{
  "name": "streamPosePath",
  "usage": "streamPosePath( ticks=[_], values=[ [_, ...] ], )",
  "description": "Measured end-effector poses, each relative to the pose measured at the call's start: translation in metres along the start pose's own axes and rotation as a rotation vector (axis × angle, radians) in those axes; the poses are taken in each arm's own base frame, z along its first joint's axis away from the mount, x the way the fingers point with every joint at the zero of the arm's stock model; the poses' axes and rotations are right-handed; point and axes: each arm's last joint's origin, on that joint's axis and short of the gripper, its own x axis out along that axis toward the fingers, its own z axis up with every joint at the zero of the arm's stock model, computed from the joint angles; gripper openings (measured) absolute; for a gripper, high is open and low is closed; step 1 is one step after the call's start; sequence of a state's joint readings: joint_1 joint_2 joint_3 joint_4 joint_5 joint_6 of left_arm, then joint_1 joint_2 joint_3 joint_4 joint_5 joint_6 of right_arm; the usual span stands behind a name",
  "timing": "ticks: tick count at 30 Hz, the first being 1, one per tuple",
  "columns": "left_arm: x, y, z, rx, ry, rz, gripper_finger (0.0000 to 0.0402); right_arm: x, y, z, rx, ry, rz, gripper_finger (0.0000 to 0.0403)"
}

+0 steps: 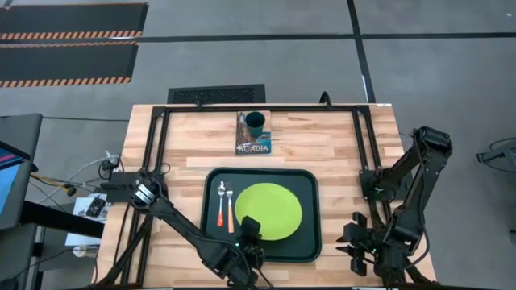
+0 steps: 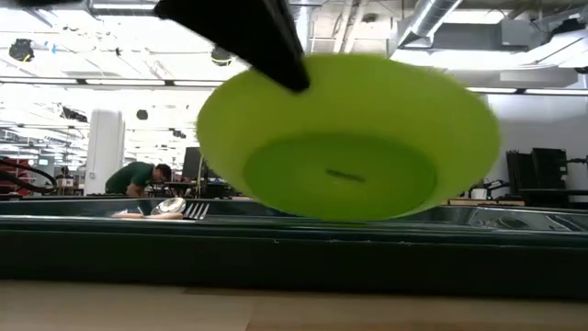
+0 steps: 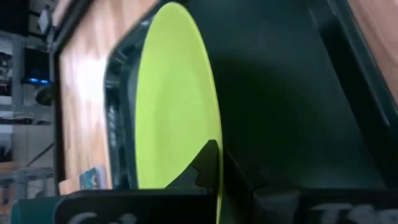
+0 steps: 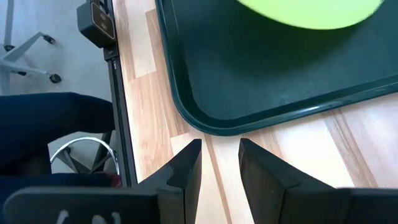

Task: Pick and place plate/cup/fork/spoon on tray
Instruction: Put the green plate on the black tray to the right of the orange fork

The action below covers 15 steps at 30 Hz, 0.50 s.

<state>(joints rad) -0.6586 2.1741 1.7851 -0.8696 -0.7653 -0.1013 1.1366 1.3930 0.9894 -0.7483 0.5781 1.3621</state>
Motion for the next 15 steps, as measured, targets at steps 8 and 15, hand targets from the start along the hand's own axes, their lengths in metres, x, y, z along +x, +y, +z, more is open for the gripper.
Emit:
streamPosePath(
  ticks=[8, 15],
  values=[
    [0.021, -0.021, -0.009, 0.089, 0.073, 0.014, 0.0, 0.0, 0.0, 0.0, 0.001, -0.001, -0.001, 0.0134],
    [0.021, -0.022, -0.009, 0.066, 0.07, 0.011, 0.0, 0.0, 0.0, 0.001, 0.002, -0.029, -0.006, 0.0134]
  ],
)
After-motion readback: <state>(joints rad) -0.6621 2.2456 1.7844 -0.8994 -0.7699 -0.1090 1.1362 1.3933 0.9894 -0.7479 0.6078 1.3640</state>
